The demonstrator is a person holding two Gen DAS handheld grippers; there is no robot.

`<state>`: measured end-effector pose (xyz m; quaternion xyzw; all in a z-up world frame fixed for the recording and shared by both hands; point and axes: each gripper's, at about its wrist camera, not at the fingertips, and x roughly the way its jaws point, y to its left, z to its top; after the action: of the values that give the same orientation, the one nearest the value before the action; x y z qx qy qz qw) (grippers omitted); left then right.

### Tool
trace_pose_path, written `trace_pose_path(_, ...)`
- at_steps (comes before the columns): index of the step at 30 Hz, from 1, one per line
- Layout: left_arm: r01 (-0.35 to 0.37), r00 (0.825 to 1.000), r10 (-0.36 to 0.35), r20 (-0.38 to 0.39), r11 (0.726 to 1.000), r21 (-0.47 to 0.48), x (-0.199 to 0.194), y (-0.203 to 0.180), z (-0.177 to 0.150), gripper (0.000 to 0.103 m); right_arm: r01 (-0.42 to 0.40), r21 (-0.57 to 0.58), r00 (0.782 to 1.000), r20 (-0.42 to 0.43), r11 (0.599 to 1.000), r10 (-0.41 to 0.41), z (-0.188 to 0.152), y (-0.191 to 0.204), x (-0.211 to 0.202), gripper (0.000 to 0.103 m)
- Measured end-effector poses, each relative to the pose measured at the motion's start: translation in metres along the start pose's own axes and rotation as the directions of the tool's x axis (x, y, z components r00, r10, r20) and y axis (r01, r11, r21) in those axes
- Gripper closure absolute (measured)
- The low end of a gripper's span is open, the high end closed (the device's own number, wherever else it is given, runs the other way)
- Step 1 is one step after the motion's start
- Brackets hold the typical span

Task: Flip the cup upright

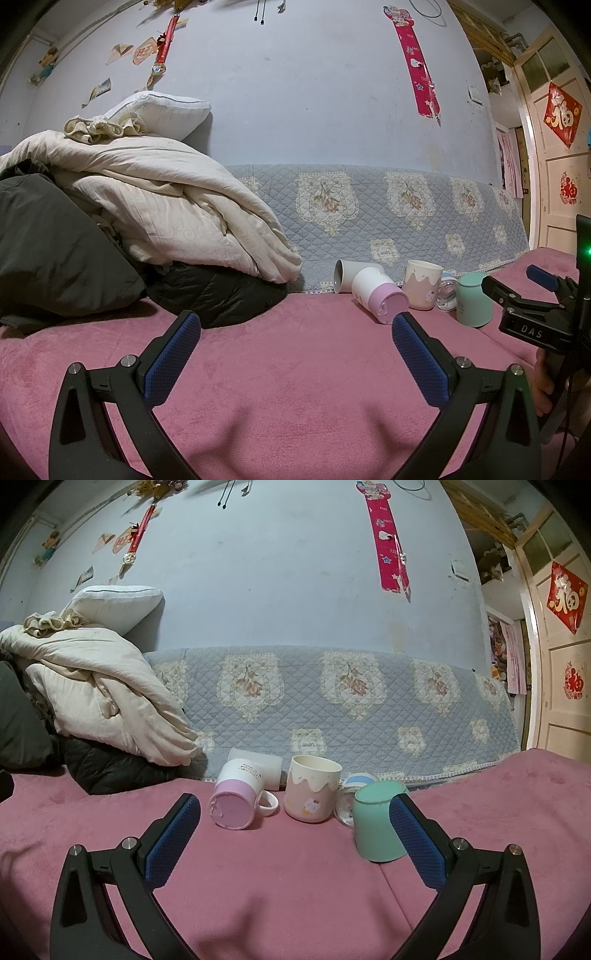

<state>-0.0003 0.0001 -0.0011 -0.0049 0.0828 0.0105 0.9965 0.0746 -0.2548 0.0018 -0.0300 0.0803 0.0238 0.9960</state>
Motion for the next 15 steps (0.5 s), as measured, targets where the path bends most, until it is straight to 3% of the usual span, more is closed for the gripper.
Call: trace_pose_path(15, -0.001, 1.000, 0.001, -0.008, 1.000, -0.001, -0.0001, -0.0015, -0.0015, 0.000, 0.000, -0.001, 1.000, 0.000, 1.000, 0.000, 0.0009, 0.0015, 0.0006, 0.000)
